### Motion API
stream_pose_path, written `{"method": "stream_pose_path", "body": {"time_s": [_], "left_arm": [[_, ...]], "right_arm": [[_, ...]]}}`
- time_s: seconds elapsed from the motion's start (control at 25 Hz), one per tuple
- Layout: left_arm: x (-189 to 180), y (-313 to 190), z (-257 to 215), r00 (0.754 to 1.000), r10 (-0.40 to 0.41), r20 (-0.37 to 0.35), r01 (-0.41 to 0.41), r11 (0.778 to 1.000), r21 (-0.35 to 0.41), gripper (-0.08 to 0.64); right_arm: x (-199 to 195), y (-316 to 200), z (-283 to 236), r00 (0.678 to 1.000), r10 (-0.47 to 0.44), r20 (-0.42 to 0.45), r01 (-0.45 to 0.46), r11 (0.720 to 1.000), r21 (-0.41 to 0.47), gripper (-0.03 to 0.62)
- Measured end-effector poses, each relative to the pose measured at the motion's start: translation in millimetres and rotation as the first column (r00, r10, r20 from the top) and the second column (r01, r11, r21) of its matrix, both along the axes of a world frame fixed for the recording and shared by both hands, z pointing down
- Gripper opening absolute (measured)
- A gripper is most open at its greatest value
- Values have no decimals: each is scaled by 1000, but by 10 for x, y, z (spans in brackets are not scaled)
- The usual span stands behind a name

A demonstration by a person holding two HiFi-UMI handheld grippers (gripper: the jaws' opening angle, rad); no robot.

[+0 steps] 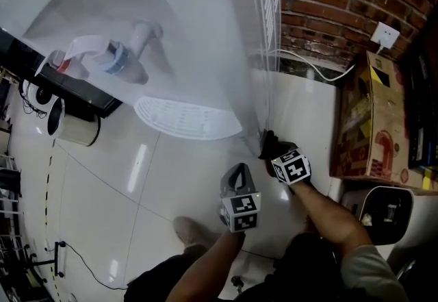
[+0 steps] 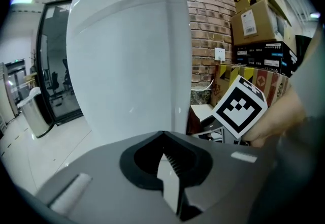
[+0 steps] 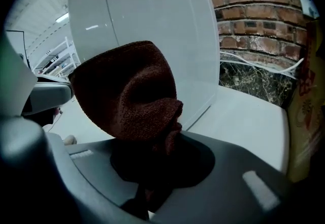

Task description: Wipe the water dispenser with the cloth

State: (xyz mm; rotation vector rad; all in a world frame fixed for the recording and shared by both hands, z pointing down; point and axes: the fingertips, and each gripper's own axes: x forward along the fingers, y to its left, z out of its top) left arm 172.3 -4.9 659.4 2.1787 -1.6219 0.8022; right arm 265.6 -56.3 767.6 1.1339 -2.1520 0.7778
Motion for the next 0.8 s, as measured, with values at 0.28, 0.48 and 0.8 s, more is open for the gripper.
{"method": "stream_pose_path", "body": {"time_s": [0.28, 0.48, 0.8], "left_arm": [[-116, 65, -536, 998, -56, -1, 56, 997, 48, 0], [-24, -55, -1637, 996, -80, -42, 87, 976, 198, 0], [277, 95, -3886, 998, 16, -68, 15, 903, 429, 0]], "right_arm": [[238, 133, -874, 997, -45, 60, 38, 993, 112, 84], [341, 48, -2660, 980, -132, 152, 54, 900, 432, 84], [523, 22, -5342, 966, -182, 186, -40, 603, 797, 84]]}}
